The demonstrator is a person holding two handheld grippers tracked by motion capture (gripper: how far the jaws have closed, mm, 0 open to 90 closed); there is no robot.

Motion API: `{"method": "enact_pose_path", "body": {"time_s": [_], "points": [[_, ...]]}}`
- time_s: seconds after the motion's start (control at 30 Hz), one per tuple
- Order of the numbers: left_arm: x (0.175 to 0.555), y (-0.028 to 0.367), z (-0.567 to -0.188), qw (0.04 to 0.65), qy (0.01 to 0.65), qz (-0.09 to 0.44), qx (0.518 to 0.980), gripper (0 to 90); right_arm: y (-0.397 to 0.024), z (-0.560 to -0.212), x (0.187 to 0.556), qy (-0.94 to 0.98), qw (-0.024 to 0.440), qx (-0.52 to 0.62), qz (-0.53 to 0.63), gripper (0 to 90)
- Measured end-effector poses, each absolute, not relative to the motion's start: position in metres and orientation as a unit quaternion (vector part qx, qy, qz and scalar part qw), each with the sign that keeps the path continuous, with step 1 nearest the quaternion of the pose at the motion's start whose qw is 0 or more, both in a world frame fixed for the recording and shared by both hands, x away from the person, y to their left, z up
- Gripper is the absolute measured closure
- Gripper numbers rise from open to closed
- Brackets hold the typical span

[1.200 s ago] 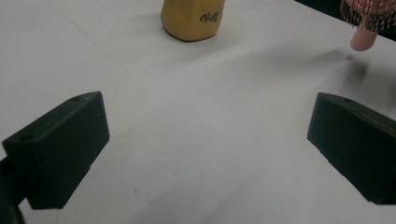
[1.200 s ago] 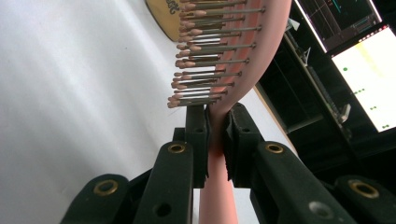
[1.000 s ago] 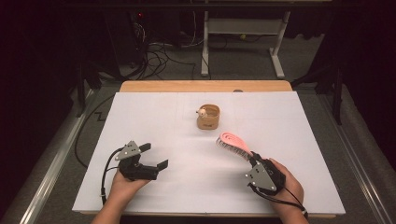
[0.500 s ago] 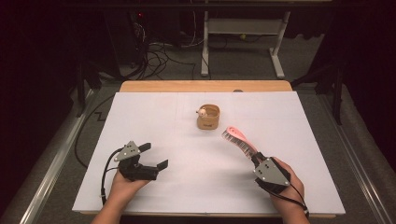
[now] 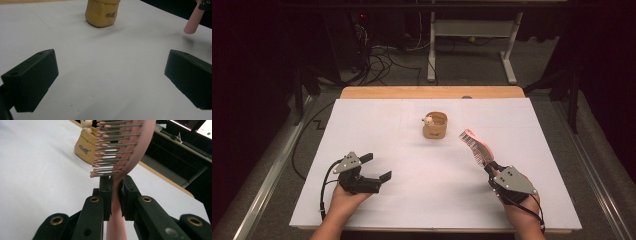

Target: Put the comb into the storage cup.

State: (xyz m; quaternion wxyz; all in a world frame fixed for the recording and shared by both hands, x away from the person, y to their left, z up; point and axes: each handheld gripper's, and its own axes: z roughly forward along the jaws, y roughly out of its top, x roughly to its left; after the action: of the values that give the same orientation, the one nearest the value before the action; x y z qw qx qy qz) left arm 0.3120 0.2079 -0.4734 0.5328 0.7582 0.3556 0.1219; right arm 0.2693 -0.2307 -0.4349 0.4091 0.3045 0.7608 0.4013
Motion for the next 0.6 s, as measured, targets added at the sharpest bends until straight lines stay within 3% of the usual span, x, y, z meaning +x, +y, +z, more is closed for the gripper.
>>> {"method": "enact_pose_path", "body": {"time_s": [0.6], "points": [[0.3101, 0.2097, -0.4723, 0.551, 0.356, 0.129, 0.743, 0.0, -0.2389, -0.4383, 0.2762, 0.738, 0.361, 0.346, 0.454, 82.4]]}}
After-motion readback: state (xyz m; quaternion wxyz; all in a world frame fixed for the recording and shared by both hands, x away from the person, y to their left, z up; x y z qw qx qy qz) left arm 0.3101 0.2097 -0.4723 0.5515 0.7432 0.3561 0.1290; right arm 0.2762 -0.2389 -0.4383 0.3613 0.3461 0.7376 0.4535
